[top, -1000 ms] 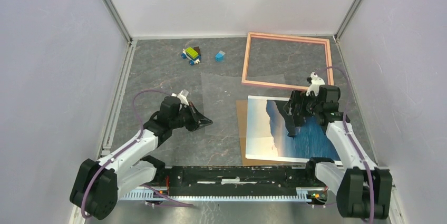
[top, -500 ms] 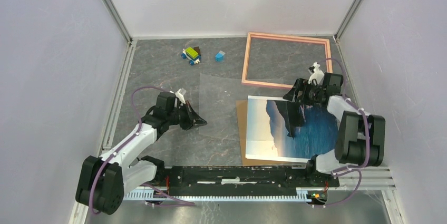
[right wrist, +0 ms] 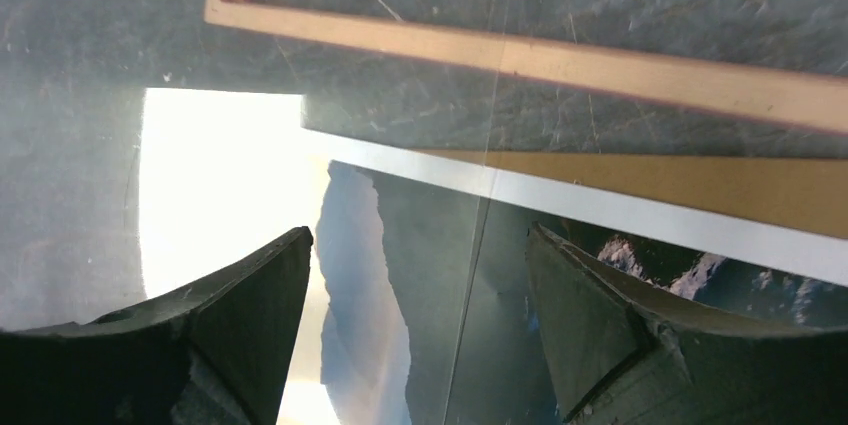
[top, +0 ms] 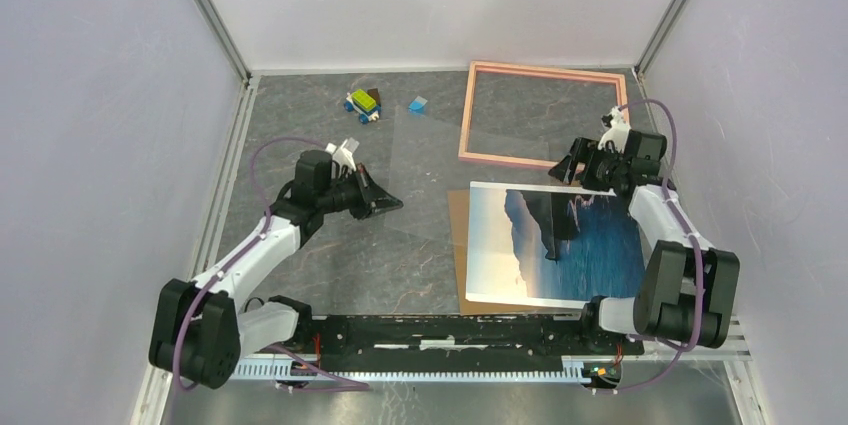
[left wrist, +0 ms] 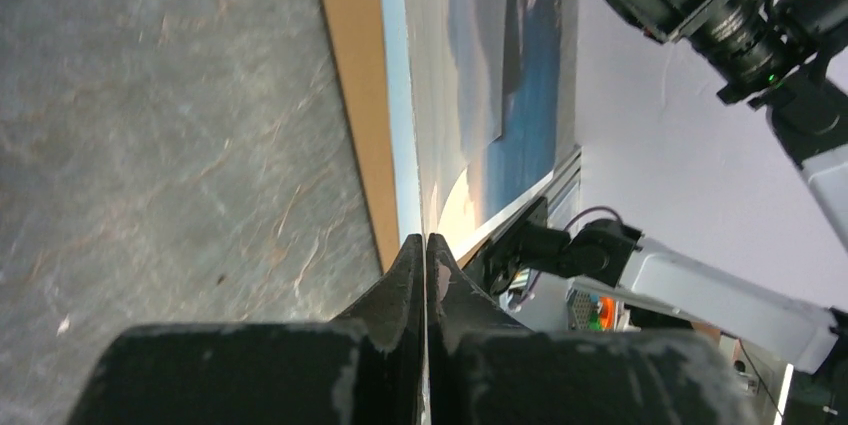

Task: Put the photo into the frame
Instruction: Pick up the photo frame item at the center of the board.

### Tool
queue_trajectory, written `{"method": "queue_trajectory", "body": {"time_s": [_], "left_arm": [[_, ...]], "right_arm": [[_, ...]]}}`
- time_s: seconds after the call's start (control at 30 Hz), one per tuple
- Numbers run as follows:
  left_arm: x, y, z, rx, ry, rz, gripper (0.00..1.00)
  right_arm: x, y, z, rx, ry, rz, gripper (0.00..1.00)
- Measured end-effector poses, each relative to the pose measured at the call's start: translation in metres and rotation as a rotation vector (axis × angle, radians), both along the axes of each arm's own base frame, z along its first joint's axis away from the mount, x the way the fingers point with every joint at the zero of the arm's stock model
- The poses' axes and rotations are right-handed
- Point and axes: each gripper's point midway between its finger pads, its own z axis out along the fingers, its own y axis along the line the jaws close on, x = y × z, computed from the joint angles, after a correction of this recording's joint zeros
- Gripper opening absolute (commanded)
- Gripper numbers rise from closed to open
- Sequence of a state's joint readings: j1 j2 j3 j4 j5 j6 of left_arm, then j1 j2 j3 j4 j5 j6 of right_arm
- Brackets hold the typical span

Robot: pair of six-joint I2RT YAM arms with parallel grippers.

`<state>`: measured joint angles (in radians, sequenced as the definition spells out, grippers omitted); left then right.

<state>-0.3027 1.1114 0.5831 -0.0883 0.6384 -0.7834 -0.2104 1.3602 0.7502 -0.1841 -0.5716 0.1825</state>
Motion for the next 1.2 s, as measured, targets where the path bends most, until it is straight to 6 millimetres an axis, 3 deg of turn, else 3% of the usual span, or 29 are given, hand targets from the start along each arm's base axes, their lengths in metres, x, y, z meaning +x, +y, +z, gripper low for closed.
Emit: {"method": "queue_trajectory", "body": {"time_s": [0.13,0.27,0.53,0.63,0.73,0.83,1.03,1.2], "left_arm": [[0.027,-0.008,0.018,-0.026,-0.043,0.012,0.02],[0.055,-0.018,0.029,-0.054,-0.034,0.040,0.02],[0.093,-0.026,0.011,-0.101,0.080,0.144,0.02],[0.098,-0.029,0.002,-0.125,0.140,0.177,0.02],[0.104,-0.031,0.008,-0.166,0.143,0.200,0.02],[0.108,-0.033,0.017,-0.214,0.131,0.217,0.02],[0.108,-0.035,0.014,-0.286,0.156,0.245,0.02],[0.109,-0.036,0.015,-0.323,0.173,0.257,0.02]], "right_arm": [[0.009,0.002,0.024,-0.015,-0.062,-0.002,0.84],[0.012,0.007,0.030,-0.009,-0.065,-0.003,0.85],[0.001,0.004,0.025,0.072,-0.020,-0.119,0.88],[0.000,-0.008,0.019,0.154,-0.005,-0.174,0.86],[-0.013,-0.013,0.001,0.260,0.013,-0.260,0.88],[-0.033,-0.002,-0.013,0.332,0.059,-0.313,0.89],[-0.040,0.013,-0.010,0.468,0.010,-0.395,0.89],[-0.047,0.049,-0.018,0.582,0.062,-0.386,0.88]]}}
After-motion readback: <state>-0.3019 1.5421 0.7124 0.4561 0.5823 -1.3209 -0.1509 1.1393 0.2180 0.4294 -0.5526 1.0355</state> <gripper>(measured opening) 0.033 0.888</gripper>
